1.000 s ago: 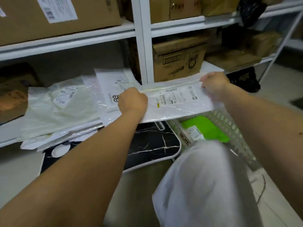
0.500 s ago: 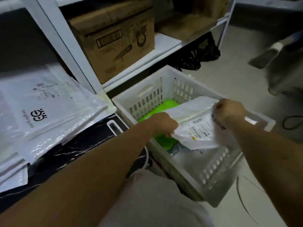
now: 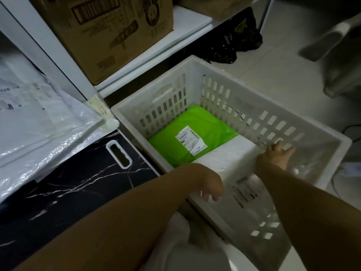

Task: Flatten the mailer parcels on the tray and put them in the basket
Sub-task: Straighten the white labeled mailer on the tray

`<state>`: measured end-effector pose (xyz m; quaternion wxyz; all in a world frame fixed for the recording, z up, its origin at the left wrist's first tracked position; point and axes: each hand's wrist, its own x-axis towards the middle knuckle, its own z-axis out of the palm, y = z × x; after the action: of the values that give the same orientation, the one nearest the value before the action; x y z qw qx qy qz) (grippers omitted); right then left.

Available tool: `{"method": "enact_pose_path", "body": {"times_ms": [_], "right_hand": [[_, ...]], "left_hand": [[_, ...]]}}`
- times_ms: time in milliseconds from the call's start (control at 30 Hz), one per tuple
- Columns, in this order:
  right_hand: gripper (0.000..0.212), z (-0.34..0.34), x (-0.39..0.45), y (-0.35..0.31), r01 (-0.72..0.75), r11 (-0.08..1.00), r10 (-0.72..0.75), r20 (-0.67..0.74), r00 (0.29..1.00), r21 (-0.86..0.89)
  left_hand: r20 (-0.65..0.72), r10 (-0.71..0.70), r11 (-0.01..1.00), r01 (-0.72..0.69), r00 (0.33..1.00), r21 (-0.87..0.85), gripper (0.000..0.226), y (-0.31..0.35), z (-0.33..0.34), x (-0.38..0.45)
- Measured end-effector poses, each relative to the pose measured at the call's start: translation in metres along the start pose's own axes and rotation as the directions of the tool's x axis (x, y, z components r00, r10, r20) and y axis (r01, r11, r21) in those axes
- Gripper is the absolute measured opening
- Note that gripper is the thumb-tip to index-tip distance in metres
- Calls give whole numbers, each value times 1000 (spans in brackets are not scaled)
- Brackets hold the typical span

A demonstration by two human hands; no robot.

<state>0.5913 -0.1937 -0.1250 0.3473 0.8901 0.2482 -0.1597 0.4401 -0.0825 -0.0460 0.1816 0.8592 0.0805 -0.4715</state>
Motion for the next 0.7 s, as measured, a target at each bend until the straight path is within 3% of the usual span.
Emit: {"method": "enact_pose_path", "body": {"times_ms": [33, 100, 167, 233, 367, 533, 700], "right_hand": [[57, -2, 0, -7, -16, 1000, 15, 6, 1000, 19], [54, -7, 1, -29, -65, 965, 66, 5, 998, 252], [57, -9, -4, -59, -133, 824, 106, 80, 991, 551], [78, -2, -10, -89, -229, 667, 106, 213, 971, 709], [96, 19, -12, -117, -316, 539, 11, 368, 930, 781], [104, 47, 2, -112, -231, 568, -93, 340, 936, 790], [100, 54, 9, -109, -185, 579, -144, 323, 935, 794]], "left_hand": [[-48, 108, 983, -99, 993, 157, 33, -4, 0, 5], [-158, 31, 992, -11, 987, 126, 35, -10, -2, 10], [-175, -68, 997, 74, 982, 27, 39, -17, -3, 11], [-210, -86, 996, 92, 974, 17, 43, -23, -2, 10], [-308, -142, 987, 159, 941, 29, 45, -27, 3, 10], [-377, -132, 986, 159, 917, 43, 40, -30, 8, 20], [-371, -122, 989, 143, 921, 31, 43, -32, 8, 25]]}}
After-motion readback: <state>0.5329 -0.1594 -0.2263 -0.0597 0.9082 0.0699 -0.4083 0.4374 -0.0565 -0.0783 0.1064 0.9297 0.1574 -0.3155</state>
